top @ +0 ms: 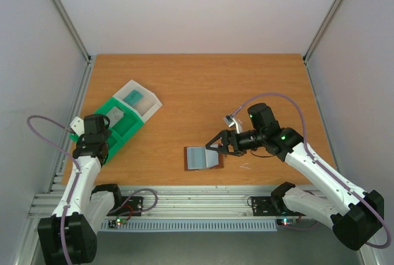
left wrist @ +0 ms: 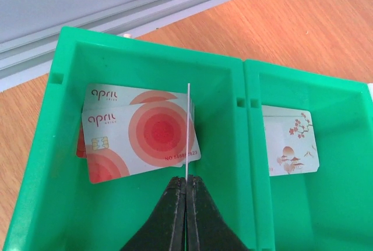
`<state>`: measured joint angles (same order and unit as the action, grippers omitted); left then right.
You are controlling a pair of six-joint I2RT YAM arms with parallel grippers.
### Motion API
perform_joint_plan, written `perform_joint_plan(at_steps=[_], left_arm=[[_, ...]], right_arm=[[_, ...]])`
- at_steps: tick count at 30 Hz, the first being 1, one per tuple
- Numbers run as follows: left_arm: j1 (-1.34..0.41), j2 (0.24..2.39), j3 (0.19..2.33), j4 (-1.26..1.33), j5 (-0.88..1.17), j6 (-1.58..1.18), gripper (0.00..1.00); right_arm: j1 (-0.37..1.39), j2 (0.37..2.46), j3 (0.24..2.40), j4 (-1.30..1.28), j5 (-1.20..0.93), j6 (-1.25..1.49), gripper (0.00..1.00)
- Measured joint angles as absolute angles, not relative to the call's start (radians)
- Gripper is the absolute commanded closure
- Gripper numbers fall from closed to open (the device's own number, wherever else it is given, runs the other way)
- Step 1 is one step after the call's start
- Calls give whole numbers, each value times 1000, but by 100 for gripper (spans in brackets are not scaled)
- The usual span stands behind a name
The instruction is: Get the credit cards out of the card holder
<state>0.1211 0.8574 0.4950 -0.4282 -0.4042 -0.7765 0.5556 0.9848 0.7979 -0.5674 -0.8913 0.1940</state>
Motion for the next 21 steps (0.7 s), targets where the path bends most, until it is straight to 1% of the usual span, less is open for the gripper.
perform_joint_plan(at_steps=[9, 14, 21], left_arm=[[162, 906, 511, -407, -404, -773, 100], [211, 924, 511, -368, -372, -773, 99], [225, 971, 510, -316, -329, -772, 99]], right_arm=[[556, 984, 798, -569, -892, 194, 2], [556, 981, 798, -571, -891, 194, 1], [556, 979, 798, -577, -891, 194, 1]])
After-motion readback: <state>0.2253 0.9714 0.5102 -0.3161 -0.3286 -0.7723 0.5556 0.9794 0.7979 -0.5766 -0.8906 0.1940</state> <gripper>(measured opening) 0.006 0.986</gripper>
